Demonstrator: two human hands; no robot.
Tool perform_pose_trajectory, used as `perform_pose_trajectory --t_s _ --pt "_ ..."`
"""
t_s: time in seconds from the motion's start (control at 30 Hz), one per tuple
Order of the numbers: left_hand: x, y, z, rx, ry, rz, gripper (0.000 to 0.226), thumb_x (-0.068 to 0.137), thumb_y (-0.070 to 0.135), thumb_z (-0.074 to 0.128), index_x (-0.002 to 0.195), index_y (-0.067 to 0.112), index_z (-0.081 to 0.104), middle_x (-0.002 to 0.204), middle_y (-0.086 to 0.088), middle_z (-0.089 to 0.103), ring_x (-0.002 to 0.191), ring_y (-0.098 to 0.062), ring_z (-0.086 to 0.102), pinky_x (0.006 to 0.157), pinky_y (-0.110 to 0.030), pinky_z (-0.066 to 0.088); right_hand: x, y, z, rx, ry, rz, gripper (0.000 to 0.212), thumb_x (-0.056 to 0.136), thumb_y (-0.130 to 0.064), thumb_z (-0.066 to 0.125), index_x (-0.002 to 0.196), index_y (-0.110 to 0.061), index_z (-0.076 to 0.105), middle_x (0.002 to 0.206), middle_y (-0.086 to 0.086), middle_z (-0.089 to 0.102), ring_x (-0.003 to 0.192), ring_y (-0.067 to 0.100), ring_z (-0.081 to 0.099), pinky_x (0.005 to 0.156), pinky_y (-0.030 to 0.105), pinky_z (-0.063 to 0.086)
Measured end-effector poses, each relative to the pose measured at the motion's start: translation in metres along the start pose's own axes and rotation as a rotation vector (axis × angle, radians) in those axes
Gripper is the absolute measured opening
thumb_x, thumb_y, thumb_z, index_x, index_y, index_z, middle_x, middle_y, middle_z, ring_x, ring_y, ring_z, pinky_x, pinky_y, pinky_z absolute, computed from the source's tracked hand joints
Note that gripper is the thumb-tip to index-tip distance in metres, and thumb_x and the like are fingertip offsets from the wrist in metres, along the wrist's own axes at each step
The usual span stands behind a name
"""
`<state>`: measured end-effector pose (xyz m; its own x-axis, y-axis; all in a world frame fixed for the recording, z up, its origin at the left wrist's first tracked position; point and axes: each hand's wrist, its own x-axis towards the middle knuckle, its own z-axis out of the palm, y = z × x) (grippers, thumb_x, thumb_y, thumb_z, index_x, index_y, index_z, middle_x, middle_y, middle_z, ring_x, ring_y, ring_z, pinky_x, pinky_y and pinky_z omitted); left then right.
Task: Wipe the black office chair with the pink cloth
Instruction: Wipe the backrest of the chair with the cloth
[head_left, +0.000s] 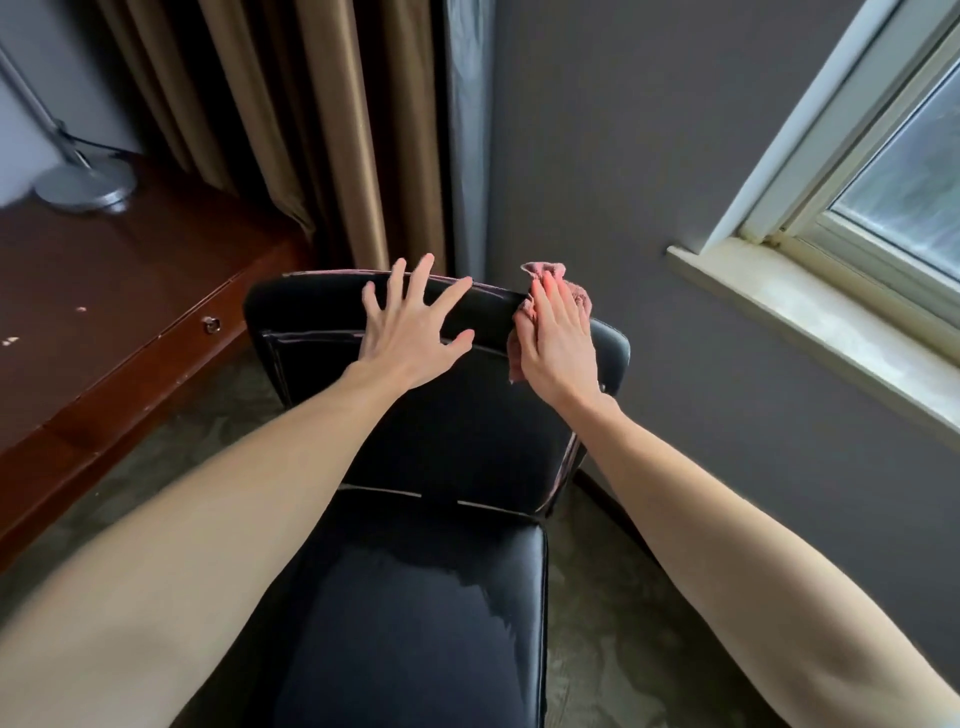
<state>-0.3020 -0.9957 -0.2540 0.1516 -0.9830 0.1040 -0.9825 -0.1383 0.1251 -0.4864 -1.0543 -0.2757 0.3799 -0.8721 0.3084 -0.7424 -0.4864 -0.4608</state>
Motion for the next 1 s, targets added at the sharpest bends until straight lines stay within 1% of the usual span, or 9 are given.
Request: perform_pose_trajectory --t_s 0.1,0.2,0.33,0.47,0.63,0.73,0.8,0.9,1.0 --pt "0.018 -0.006 -0.004 0.007 -0.004 -0.016 0.066 0.095 0.061 0.043 0.154 0.042 0.021 0.166 -0.007 0.001 0.151 -0.035 -0.002 0.116 -0.063 0.007 0.006 -0.003 0.011 -0.126 -0.013 0.012 0.054 0.103 -0.042 0.024 0.146 -0.014 0.040 0.154 0.005 0.039 0.147 0.021 0.024 0.121 0.041 0.003" --pt "0.034 -0.007 -0.005 0.020 -0.023 -0.009 0.065 0.096 0.064 0.038 0.154 0.043 0.017 0.166 -0.007 -0.002 0.151 -0.034 -0.002 0.115 -0.065 0.006 0.007 -0.002 0.022 -0.279 0.013 0.018 0.049 0.102 -0.041 0.031 0.140 -0.016 0.047 0.147 0.003 0.047 0.141 0.024 0.034 0.120 0.045 0.009" --pt "0.047 -0.011 -0.001 0.039 -0.088 -0.021 0.067 0.096 0.066 0.035 0.155 0.045 0.010 0.166 -0.008 -0.004 0.151 -0.035 -0.001 0.114 -0.068 0.007 -0.001 0.011 0.018 -0.307 0.057 0.017 0.068 0.094 -0.053 0.023 0.142 -0.011 0.044 0.143 0.008 0.049 0.136 0.030 0.040 0.116 0.047 0.018" --pt "0.053 -0.016 -0.004 0.025 -0.096 -0.021 0.078 0.090 0.073 0.040 0.155 0.044 0.007 0.166 -0.007 -0.004 0.151 -0.034 0.000 0.113 -0.069 0.004 -0.009 0.044 0.004 -0.292 0.163 0.174 0.054 0.100 -0.039 0.019 0.134 -0.012 0.050 0.129 0.009 0.058 0.124 0.030 0.047 0.112 0.043 0.019" --pt "0.051 -0.043 -0.009 0.019 -0.105 -0.030 0.088 0.084 0.076 0.048 0.155 0.044 0.007 0.166 -0.006 -0.007 0.152 -0.031 -0.002 0.112 -0.070 0.004 -0.006 0.030 0.006 -0.259 0.181 0.270 0.041 0.097 -0.036 0.025 0.109 -0.012 0.056 0.109 0.008 0.062 0.107 0.032 0.053 0.109 0.043 0.022" --pt "0.051 -0.050 -0.007 0.028 -0.138 -0.049 0.087 0.086 0.074 0.048 0.155 0.043 0.007 0.166 -0.008 -0.008 0.151 -0.033 -0.003 0.111 -0.072 0.004 0.009 0.000 0.019 -0.336 0.165 0.159 0.042 0.079 -0.048 0.039 0.097 -0.014 0.057 0.097 0.005 0.060 0.095 0.030 0.053 0.103 0.044 0.029" --pt "0.053 -0.047 -0.006 0.028 -0.143 -0.037 0.086 0.087 0.073 0.048 0.156 0.043 0.007 0.166 -0.008 -0.008 0.151 -0.033 -0.002 0.111 -0.072 0.005 0.023 -0.024 0.030 -0.349 0.109 0.098 0.041 0.072 -0.049 0.040 0.092 -0.018 0.056 0.095 0.002 0.060 0.093 0.028 0.054 0.104 0.044 0.029" --pt "0.053 -0.054 -0.006 0.021 -0.124 -0.037 0.090 0.084 0.077 0.049 0.156 0.042 0.007 0.166 -0.008 -0.007 0.151 -0.032 0.001 0.111 -0.072 0.008 0.035 -0.047 0.038 -0.312 0.056 0.055 0.048 0.077 -0.049 0.030 0.097 -0.018 0.059 0.098 0.002 0.062 0.096 0.029 0.054 0.103 0.044 0.028" --pt "0.053 -0.078 -0.011 0.007 -0.127 -0.050 0.095 0.079 0.080 0.050 0.155 0.042 0.009 0.166 -0.007 -0.006 0.151 -0.031 0.004 0.111 -0.069 0.011 0.030 -0.025 0.029 -0.326 0.145 0.053 0.045 0.091 -0.043 0.024 0.095 -0.017 0.061 0.095 0.003 0.064 0.095 0.028 0.054 0.096 0.040 0.030"
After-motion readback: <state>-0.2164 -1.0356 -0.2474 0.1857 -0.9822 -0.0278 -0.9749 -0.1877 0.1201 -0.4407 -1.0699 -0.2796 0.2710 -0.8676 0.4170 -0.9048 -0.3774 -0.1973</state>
